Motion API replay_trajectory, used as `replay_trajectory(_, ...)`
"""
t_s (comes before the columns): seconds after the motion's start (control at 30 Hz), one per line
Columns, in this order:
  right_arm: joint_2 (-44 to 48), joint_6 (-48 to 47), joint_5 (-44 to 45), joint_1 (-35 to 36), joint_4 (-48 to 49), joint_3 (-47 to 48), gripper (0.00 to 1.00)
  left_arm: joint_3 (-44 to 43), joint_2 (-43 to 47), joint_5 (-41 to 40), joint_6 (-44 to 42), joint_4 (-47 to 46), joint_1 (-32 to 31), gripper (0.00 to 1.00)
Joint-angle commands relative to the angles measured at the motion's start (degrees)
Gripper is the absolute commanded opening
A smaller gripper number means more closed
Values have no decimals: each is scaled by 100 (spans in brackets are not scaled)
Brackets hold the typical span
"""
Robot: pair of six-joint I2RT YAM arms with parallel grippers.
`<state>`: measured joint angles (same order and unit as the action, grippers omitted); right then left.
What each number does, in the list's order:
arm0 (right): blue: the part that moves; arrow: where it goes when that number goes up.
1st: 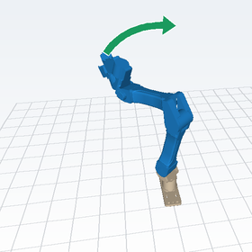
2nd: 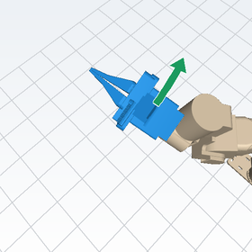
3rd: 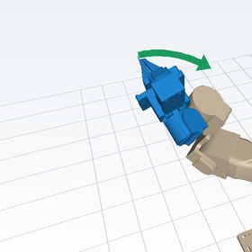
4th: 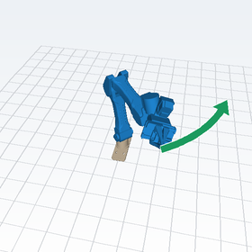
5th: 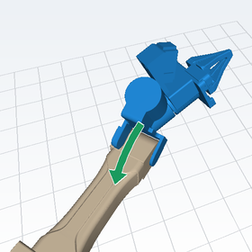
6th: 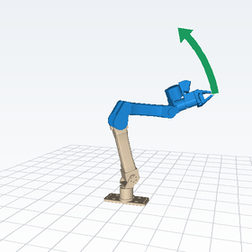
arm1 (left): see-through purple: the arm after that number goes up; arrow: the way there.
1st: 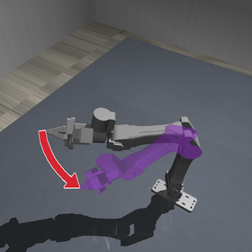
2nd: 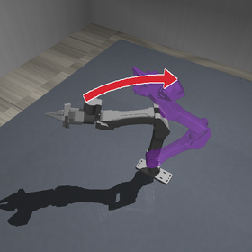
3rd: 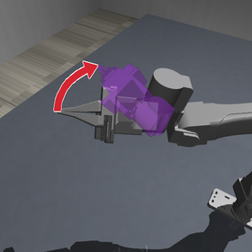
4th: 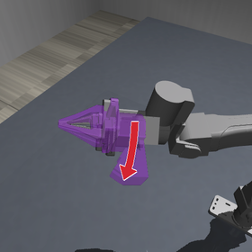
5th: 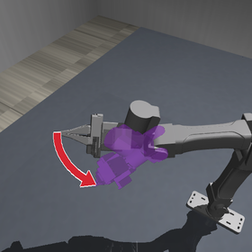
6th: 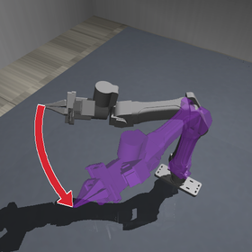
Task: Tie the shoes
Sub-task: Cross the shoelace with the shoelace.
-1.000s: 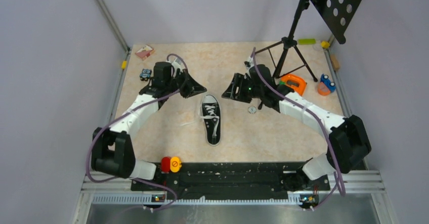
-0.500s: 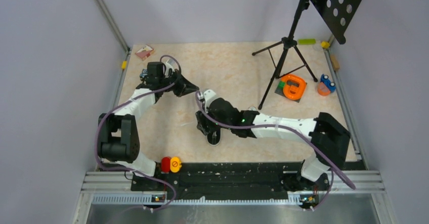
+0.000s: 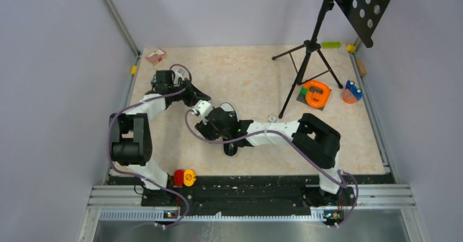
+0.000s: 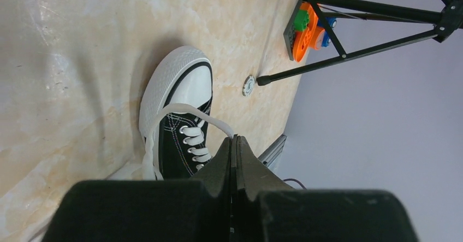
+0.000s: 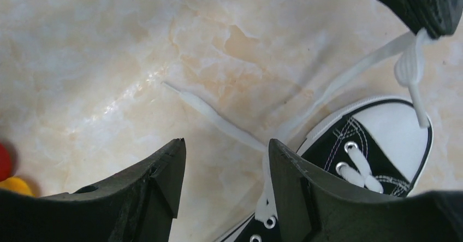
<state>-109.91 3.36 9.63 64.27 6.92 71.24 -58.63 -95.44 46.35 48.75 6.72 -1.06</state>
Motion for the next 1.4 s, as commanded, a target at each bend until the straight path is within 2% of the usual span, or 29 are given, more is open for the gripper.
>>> replay_trajectory(0.0, -370, -643, 162, 70, 417, 484, 60, -250, -150, 110, -146, 39, 63, 0)
replay_trajectory(0.57, -1136, -933, -251, 76, 670, 819, 63, -544, -802, 358, -235, 207, 384, 0)
replay_trajectory(0.97, -605, -968, -480, 116, 766, 622, 63, -484, -830, 404, -241, 163, 410, 0)
replay_trajectory(1.37, -432, -1664, -834, 140, -78, 590, 62, -508, -748, 412, -345, 285, 409, 0)
